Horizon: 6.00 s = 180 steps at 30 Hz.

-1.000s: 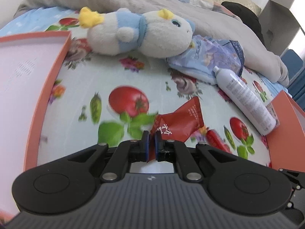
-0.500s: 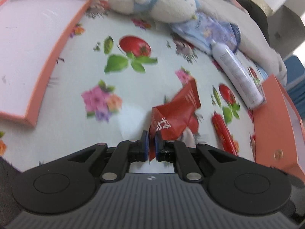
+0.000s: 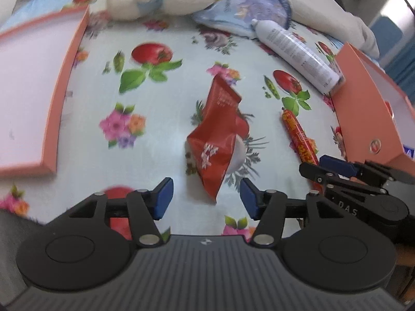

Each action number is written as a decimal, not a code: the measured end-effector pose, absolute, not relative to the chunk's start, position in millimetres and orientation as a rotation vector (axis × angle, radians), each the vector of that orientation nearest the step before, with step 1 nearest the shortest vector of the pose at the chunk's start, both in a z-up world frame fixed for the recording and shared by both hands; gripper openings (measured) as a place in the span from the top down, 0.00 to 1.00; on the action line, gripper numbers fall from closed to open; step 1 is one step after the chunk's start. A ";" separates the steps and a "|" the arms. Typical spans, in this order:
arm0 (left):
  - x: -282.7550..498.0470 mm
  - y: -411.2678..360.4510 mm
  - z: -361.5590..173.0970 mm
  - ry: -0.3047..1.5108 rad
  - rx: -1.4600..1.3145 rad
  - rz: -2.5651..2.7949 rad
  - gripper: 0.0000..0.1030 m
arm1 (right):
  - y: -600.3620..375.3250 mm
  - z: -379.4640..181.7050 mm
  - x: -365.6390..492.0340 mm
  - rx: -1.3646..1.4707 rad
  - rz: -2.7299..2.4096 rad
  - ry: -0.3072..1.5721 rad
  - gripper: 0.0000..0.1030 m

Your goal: Organize snacks

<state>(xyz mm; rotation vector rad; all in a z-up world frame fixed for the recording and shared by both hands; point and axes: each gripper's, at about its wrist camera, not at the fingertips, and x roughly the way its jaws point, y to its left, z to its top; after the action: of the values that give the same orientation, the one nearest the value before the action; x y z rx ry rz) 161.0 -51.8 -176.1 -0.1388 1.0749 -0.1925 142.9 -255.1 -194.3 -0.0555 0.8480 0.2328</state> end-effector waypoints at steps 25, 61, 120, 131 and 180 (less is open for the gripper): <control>219.7 -97.7 -197.0 1.063 0.142 -0.214 0.34 | -252.3 -216.9 159.4 -0.123 0.271 0.810 0.77; 216.1 -105.3 -190.6 0.984 0.012 -0.231 0.54 | -275.2 -186.1 139.8 -0.017 0.155 0.834 0.77; 278.2 -398.5 -71.4 0.966 0.083 -0.615 0.53 | -505.2 -94.8 153.9 0.246 -0.208 0.704 0.77; 280.1 -402.2 -91.3 1.000 0.127 -0.628 0.45 | -514.3 -117.2 155.5 0.299 -0.231 0.763 0.76; 85.4 -228.8 39.3 0.592 0.090 -0.584 0.31 | -394.3 -14.3 -19.7 0.191 -0.289 0.408 0.63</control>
<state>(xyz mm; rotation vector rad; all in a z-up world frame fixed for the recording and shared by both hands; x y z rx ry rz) 85.4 -228.8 39.3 0.0900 0.5919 -0.5837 -19.7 -394.3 -14.3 0.1913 0.4080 -0.2890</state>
